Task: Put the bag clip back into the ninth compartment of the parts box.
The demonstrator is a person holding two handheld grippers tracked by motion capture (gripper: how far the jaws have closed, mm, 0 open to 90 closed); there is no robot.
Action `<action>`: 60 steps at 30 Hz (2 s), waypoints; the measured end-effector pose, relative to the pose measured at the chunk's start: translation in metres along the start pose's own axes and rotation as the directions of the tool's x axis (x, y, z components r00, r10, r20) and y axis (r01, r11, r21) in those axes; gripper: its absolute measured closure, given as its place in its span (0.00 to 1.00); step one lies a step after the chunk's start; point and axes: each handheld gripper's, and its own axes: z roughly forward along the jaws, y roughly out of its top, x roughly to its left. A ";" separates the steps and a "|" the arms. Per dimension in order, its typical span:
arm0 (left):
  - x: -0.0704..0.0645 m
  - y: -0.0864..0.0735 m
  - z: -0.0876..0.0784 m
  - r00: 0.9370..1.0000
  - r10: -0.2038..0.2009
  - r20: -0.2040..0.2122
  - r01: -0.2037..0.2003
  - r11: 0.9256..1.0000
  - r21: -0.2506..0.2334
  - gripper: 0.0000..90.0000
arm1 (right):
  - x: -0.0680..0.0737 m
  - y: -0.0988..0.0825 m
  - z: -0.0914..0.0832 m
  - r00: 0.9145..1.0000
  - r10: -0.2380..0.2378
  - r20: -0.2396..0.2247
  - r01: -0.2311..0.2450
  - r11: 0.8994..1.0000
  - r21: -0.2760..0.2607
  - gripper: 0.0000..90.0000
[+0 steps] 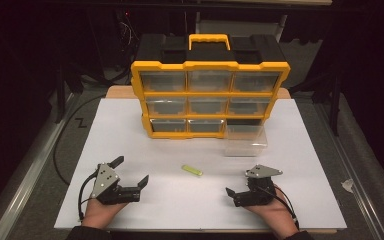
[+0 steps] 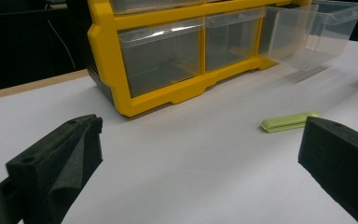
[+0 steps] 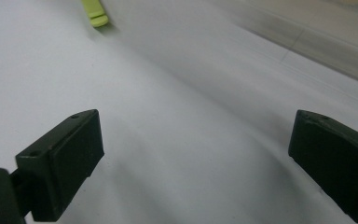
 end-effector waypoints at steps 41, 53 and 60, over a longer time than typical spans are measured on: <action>0.001 0.000 -0.001 1.000 0.004 0.001 -0.004 1.000 -0.001 0.00 | 0.041 0.048 0.039 0.985 -0.108 -0.136 0.099 0.993 -0.070 0.51; 0.002 0.000 -0.001 1.000 0.003 0.002 -0.003 1.000 -0.004 0.00 | 0.044 0.067 0.053 0.983 -0.141 -0.122 0.128 0.986 -0.108 0.82; 0.002 0.000 -0.001 1.000 0.003 0.000 -0.003 1.000 -0.008 0.00 | 0.043 0.074 0.064 0.985 -0.147 -0.085 0.138 0.985 -0.105 1.00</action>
